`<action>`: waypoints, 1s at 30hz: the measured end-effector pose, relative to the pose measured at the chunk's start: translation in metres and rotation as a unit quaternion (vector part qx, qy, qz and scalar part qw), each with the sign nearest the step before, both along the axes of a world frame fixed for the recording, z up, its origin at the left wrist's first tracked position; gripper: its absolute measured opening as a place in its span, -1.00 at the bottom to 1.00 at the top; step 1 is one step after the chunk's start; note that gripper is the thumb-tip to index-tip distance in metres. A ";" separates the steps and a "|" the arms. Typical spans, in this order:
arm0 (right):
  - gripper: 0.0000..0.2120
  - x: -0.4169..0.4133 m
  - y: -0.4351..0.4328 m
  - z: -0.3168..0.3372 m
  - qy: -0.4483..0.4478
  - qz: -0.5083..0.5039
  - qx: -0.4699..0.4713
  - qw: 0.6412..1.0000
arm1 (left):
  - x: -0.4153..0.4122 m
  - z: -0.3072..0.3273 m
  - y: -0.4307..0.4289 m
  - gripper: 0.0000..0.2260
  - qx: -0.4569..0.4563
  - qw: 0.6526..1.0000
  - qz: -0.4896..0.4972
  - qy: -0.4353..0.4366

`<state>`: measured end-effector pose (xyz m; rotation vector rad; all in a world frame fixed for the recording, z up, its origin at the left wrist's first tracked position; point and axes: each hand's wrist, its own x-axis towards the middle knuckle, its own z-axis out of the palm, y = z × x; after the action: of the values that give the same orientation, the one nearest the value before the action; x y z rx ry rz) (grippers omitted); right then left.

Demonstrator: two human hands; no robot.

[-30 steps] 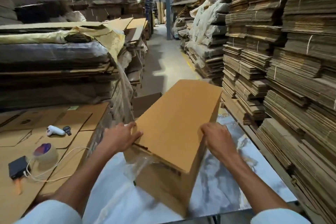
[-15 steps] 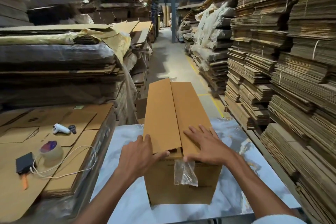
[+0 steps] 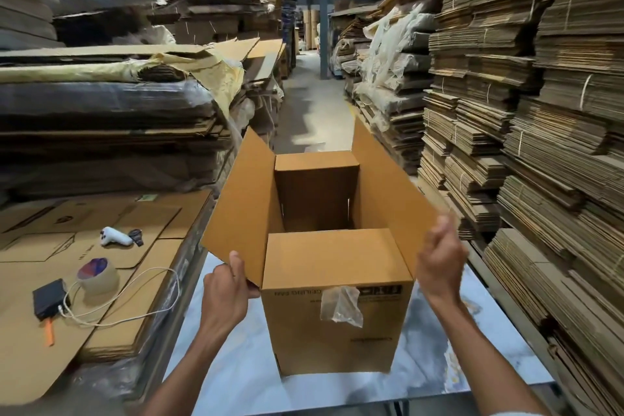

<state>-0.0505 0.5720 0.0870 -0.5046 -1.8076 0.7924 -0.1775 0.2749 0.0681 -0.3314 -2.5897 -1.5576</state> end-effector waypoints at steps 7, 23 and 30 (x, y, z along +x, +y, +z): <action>-0.56 0.008 0.029 0.008 -0.020 -0.111 -0.110 0.987 | 0.015 0.011 0.017 -0.38 -0.037 0.999 -0.001 0.018; -0.57 -0.022 -0.084 0.122 -0.484 0.247 0.161 0.824 | 0.057 0.018 0.070 -0.41 -0.165 0.964 -0.192 0.086; -0.51 0.024 0.016 0.131 -0.512 0.173 0.197 0.818 | -0.031 0.050 0.037 -0.21 -0.266 0.929 -0.068 0.248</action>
<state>-0.0270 0.5883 0.2175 -0.3350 -3.0537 0.3237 -0.2084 0.3114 0.1177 -0.8400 -2.5428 -0.6326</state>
